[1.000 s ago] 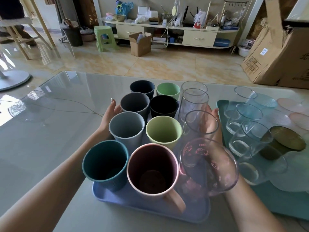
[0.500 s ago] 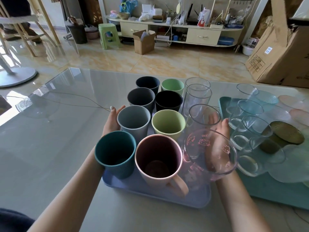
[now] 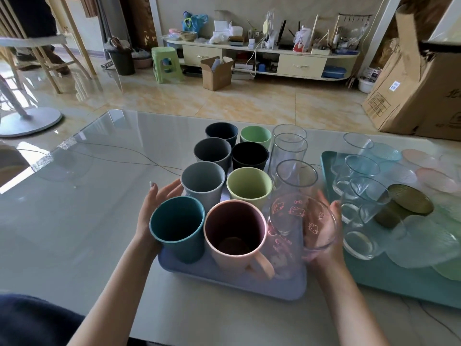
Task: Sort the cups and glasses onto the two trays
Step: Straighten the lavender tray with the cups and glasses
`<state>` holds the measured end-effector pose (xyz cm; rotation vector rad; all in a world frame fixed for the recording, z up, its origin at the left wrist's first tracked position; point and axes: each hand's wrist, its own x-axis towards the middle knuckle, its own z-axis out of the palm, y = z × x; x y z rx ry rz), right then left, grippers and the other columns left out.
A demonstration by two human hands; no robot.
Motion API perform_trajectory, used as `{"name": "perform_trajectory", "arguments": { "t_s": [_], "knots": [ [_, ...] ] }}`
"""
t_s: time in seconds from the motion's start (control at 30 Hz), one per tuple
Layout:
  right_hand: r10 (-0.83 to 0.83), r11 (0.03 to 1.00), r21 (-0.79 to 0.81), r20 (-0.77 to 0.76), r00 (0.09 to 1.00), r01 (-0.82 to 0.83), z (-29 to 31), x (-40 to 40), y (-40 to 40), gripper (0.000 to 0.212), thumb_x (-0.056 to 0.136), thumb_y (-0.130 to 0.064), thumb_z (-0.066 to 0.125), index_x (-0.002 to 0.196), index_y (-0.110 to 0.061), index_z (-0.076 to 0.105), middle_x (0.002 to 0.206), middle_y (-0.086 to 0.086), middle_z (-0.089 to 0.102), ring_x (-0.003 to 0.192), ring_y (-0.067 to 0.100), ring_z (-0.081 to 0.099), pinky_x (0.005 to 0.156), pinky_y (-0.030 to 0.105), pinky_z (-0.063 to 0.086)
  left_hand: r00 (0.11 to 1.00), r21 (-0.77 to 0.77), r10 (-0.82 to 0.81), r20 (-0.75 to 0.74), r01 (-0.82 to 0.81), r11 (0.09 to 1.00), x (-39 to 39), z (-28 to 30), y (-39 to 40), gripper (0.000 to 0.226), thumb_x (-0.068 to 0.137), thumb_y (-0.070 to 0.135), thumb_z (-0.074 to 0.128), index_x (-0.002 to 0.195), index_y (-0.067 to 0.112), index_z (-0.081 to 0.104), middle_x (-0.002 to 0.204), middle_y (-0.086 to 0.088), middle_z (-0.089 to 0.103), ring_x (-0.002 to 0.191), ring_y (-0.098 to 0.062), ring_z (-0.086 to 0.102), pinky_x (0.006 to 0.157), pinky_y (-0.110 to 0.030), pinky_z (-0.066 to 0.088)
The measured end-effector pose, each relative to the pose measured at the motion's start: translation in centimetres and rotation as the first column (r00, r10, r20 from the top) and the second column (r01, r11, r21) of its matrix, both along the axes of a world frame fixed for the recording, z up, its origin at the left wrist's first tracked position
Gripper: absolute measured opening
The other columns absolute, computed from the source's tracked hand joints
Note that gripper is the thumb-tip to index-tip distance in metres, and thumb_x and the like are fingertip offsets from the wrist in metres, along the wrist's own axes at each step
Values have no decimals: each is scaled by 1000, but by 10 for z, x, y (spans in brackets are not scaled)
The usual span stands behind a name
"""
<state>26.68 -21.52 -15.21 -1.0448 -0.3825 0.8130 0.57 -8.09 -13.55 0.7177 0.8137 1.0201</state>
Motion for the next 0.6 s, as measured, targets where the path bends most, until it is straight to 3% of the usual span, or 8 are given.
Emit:
{"name": "perform_trajectory", "arguments": {
  "t_s": [0.03,0.1,0.17,0.23,0.33,0.43,0.5,0.6],
  "knots": [
    [33,999,-14,49,998,-33,-1,-4,-5,51,97,-47,37,138,-18,42,141,6,50,126,20,50,107,43,40,999,10,8,-36,-8,1000,-3,1,-7,57,95,51,26,111,14,66,117,-5,68,100,-22,67,87,-36,55],
    [54,997,-61,158,986,-45,-2,-12,-13,35,104,-15,25,126,-15,52,113,-8,69,101,2,65,91,27,51,997,23,13,-72,-11,1000,-8,-2,-23,54,95,50,29,103,15,69,100,-5,74,88,-18,70,79,-29,58],
    [65,993,-114,232,971,-40,7,-22,-21,32,102,-17,28,111,-18,58,91,-17,73,86,-6,66,76,15,50,993,57,69,-97,-63,996,-8,3,-41,49,96,42,36,78,21,77,77,2,75,74,-12,69,76,-28,53],
    [91,991,-126,337,937,-51,14,-30,-28,32,100,-19,32,120,-13,57,96,-17,70,93,-6,64,70,6,47,964,187,176,-199,-139,973,-13,4,-55,39,90,19,49,63,26,75,65,8,71,70,-12,63,69,-23,47],
    [77,983,-183,373,925,-8,7,-31,-40,34,97,-6,42,130,-12,50,104,-18,60,82,-17,58,62,-2,41,943,337,183,-279,-82,938,-30,-3,-75,38,69,-4,51,91,23,67,84,-2,69,87,-26,57,66,-28,45],
    [124,959,-283,446,887,8,4,-33,-51,34,92,3,46,126,-1,51,119,6,60,92,-5,59,64,-3,41,930,331,48,-364,81,940,-40,-5,-92,58,53,8,59,108,28,57,103,6,67,100,-16,60,67,-21,48],
    [145,948,-317,488,861,21,0,-34,-57,34,91,0,51,125,0,52,125,13,60,99,3,60,70,-2,42,901,328,-28,-434,187,926,-37,-3,-100,72,56,17,76,122,29,48,116,9,61,109,-7,57,76,-18,50],
    [180,934,-356,528,830,23,-5,-39,-66,35,88,0,57,122,-6,55,116,7,65,98,7,62,78,14,45,857,389,73,-511,155,908,-27,-3,-104,72,65,1,81,122,25,45,112,8,60,103,-6,57,72,-11,53]
  ]
}}
